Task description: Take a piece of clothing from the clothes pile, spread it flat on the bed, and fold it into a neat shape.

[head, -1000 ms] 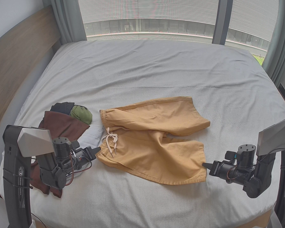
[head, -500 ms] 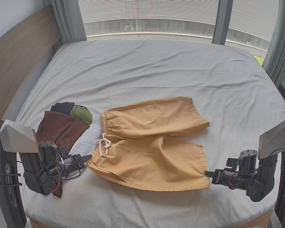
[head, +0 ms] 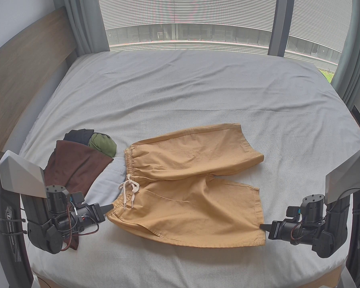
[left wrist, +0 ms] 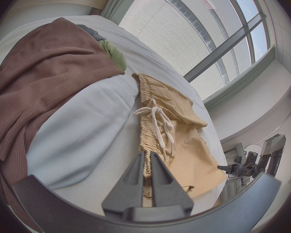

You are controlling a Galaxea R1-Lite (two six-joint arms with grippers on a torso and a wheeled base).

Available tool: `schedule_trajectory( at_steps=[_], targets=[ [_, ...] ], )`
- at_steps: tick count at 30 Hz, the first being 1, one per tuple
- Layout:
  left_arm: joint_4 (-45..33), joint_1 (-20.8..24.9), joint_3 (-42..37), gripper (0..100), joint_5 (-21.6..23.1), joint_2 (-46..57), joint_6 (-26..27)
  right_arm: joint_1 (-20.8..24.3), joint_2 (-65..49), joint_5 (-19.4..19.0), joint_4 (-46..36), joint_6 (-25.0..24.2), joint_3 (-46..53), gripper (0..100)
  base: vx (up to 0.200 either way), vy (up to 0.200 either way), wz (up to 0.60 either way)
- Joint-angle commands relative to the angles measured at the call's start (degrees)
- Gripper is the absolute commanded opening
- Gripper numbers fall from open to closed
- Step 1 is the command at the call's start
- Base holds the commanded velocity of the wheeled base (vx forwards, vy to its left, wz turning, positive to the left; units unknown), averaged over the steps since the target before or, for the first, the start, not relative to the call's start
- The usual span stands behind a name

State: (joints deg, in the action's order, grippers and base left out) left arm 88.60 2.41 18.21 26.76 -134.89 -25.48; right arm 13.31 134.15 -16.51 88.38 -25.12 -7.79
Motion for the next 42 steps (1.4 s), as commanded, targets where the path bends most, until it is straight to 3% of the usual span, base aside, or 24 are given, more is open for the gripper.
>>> schedule_trajectory(
  at_steps=[1,2,5,6,18,26,31,42],
  targets=[
    [0.0,-0.3,-0.4,0,0.0,-0.8,0.6,-0.1,0.9,-0.1,0.0,0.1,0.1,0,0.000,0.000,0.00],
    [0.1,-0.3,-0.4,100,-0.3,-1.9,1.2,-0.1,0.9,-0.1,0.0,0.1,0.2,0,0.000,0.000,0.00],
    [0.2,-0.4,0.1,100,-0.1,-2.5,3.1,-0.1,0.7,0.0,0.1,0.1,-0.1,0,0.000,0.000,0.00],
    [0.3,-0.5,0.2,100,-0.1,-2.4,3.2,-0.1,0.4,0.0,0.1,0.1,-0.2,100,0.000,0.000,0.00],
    [0.3,-0.5,0.1,100,0.0,0.2,2.9,-5.7,0.5,-0.4,-0.1,0.0,-14.1,100,0.000,0.000,0.00],
    [0.3,-0.3,0.1,100,0.0,0.0,2.8,-5.7,7.5,-0.4,-1.8,0.1,-25.5,100,0.000,0.000,0.00],
    [0.3,-0.1,0.0,100,0.2,-0.1,2.9,-5.7,8.6,-0.4,-8.0,0.0,-32.2,100,0.000,0.000,0.00],
    [0.3,-0.4,0.0,100,0.4,-0.1,2.8,-5.0,11.0,-0.4,-9.6,-0.1,-34.0,100,0.000,0.000,0.00]
  ],
)
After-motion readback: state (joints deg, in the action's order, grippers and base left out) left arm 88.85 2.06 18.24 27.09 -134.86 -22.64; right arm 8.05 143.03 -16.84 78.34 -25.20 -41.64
